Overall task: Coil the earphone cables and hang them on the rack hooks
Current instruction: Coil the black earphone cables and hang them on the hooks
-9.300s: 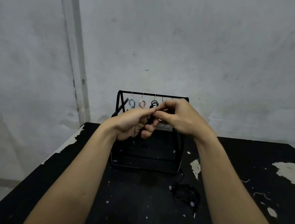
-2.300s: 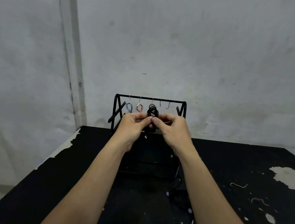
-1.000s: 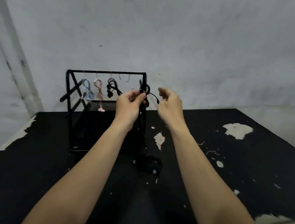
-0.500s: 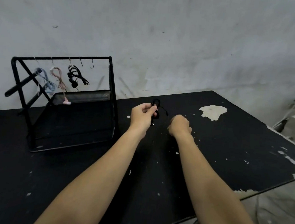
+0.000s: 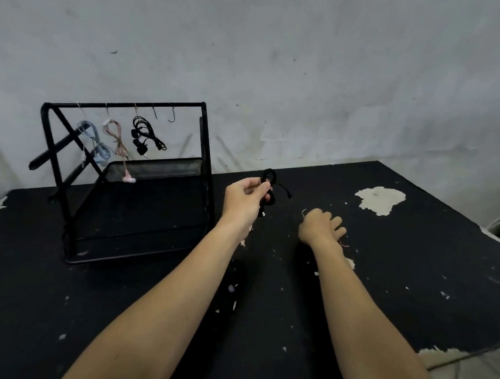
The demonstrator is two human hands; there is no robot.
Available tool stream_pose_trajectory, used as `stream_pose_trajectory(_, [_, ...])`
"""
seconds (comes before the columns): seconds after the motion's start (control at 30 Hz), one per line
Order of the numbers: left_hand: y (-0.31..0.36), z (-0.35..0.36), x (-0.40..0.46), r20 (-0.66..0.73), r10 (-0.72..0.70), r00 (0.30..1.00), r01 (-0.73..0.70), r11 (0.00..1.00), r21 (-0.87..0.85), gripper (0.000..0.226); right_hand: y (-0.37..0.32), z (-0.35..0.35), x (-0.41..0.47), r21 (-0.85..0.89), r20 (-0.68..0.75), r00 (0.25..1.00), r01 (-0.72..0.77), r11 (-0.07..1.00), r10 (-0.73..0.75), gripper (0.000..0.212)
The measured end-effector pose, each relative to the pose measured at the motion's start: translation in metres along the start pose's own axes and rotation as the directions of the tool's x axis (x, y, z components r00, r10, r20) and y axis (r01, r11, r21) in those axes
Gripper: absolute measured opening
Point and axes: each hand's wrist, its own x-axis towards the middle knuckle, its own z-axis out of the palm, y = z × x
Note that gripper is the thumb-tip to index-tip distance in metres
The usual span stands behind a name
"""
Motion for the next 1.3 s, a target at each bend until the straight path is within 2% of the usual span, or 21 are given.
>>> stream_pose_trajectory(0.07, [0.006,-0.007,-0.004,0.002,0.007,1.0,-0.007,1.0,-0.008,0.007,-0.006,-0.014,-0.003,0.237,-0.111,0.992,0.082,0.968,-0.056,0.025])
stream_pose_trajectory(0.17, [0.016,-0.021,-0.007,-0.006,0.041,0.999,-0.041,0.999,-0.035,0.007,-0.028,-0.045,-0.015,0.515,-0.304,0.935,0.323,0.794,-0.183,0.01])
stream_pose_trajectory(0.23, [0.024,-0.031,-0.01,-0.019,0.055,0.998,-0.056,0.997,-0.051,0.008,-0.048,-0.063,-0.024,0.576,-0.405,0.877,0.463,0.674,-0.257,0.01])
stream_pose_trajectory(0.3, [0.031,-0.043,-0.013,-0.033,0.069,0.997,-0.071,0.995,-0.07,0.015,-0.07,-0.075,-0.033,0.628,-0.448,0.827,0.561,0.538,-0.339,0.012])
stream_pose_trajectory(0.37, [0.04,-0.058,-0.015,-0.048,0.093,0.994,-0.097,0.991,-0.092,0.014,-0.091,-0.08,-0.044,0.629,-0.447,0.772,0.63,0.456,-0.451,0.017])
stream_pose_trajectory(0.43, [0.047,-0.076,-0.017,-0.074,0.115,0.991,-0.122,0.987,-0.109,0.015,-0.109,-0.081,-0.059,0.61,-0.377,0.704,0.678,0.411,-0.602,0.018])
stream_pose_trajectory(0.53, [0.054,-0.099,-0.019,-0.106,0.154,0.982,-0.166,0.98,-0.111,0.014,-0.125,-0.075,-0.08,0.524,-0.249,0.586,0.751,0.401,-0.771,0.02])
stream_pose_trajectory(0.67, [0.059,-0.126,-0.022,-0.126,0.203,0.971,-0.214,0.973,-0.085,0.011,-0.14,-0.059,-0.093,0.45,-0.141,0.536,0.784,0.428,-0.833,0.022])
stream_pose_trajectory(0.77, [0.06,-0.137,-0.025,-0.141,0.233,0.962,-0.242,0.969,-0.054,0.014,-0.147,-0.053,-0.1,0.422,-0.163,0.493,0.817,0.392,-0.854,0.017])
stream_pose_trajectory(0.87, [0.059,-0.143,-0.028,-0.159,0.256,0.954,-0.261,0.965,-0.013,0.016,-0.153,-0.055,-0.11,0.467,-0.169,0.452,0.819,0.332,-0.876,0.007])
stream_pose_trajectory(1.0, [0.057,-0.145,-0.028,-0.146,0.265,0.953,-0.268,0.963,-0.005,0.015,-0.16,-0.053,-0.115,0.453,-0.185,0.374,0.853,0.259,-0.909,0.006])
stream_pose_trajectory(1.1, [0.057,-0.146,-0.028,-0.14,0.256,0.957,-0.262,0.965,-0.023,0.013,-0.16,-0.049,-0.11,0.405,-0.179,0.362,0.875,0.267,-0.915,0.006])
stream_pose_trajectory(1.2, [0.056,-0.148,-0.027,-0.126,0.252,0.96,-0.256,0.967,-0.016,0.01,-0.161,-0.048,-0.105,0.372,-0.194,0.374,0.883,0.285,-0.907,0.007])
stream_pose_trajectory(1.3, [0.054,-0.15,-0.027,-0.109,0.255,0.961,-0.254,0.967,0.018,0.01,-0.162,-0.048,-0.099,0.355,-0.147,0.4,0.875,0.329,-0.905,0.006])
